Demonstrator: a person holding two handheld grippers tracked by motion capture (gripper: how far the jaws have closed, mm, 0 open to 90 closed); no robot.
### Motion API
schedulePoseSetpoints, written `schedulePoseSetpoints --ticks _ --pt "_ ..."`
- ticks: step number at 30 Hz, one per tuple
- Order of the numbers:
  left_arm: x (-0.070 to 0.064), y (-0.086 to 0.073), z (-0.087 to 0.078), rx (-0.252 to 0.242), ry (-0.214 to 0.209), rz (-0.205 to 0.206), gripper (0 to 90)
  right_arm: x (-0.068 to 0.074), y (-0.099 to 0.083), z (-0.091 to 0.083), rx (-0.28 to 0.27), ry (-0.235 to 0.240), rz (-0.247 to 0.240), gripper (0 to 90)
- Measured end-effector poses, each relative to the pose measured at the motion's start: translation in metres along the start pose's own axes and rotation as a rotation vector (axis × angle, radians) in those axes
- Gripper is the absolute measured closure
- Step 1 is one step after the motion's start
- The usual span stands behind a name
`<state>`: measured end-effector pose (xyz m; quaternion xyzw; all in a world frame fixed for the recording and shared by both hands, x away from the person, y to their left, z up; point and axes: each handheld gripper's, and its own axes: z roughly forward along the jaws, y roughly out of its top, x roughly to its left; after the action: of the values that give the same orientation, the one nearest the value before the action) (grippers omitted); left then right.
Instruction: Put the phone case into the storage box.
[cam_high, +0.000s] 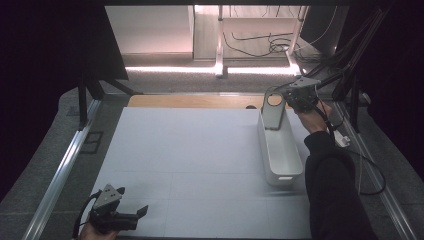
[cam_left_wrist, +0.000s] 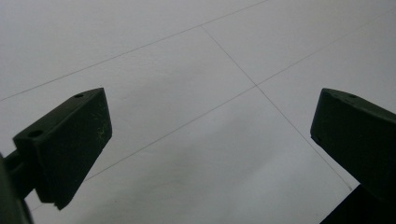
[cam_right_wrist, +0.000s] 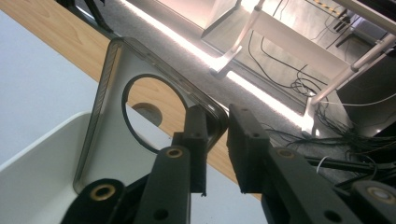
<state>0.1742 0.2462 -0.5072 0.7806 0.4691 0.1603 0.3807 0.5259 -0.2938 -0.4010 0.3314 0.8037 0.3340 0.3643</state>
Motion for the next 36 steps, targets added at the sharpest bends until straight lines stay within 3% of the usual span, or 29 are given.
schedulePoseSetpoints --ticks 12,22,31,36 --pt "0.0 0.0 0.0 0.0 0.0 -0.004 0.0 0.001 0.003 -0.005 -0.012 0.009 0.01 72.8" --pt "0.001 0.0 -0.001 -0.007 -0.003 -0.012 0.0 0.004 0.001 -0.017 -0.018 0.054 0.081 62.9" --pt "0.003 -0.001 -0.003 -0.025 -0.023 -0.028 0.0 0.006 -0.006 -0.027 0.003 0.05 0.106 55.1" --pt "0.003 -0.001 -0.003 -0.03 -0.023 -0.022 0.0 0.008 -0.011 -0.038 0.01 0.069 0.144 49.4"
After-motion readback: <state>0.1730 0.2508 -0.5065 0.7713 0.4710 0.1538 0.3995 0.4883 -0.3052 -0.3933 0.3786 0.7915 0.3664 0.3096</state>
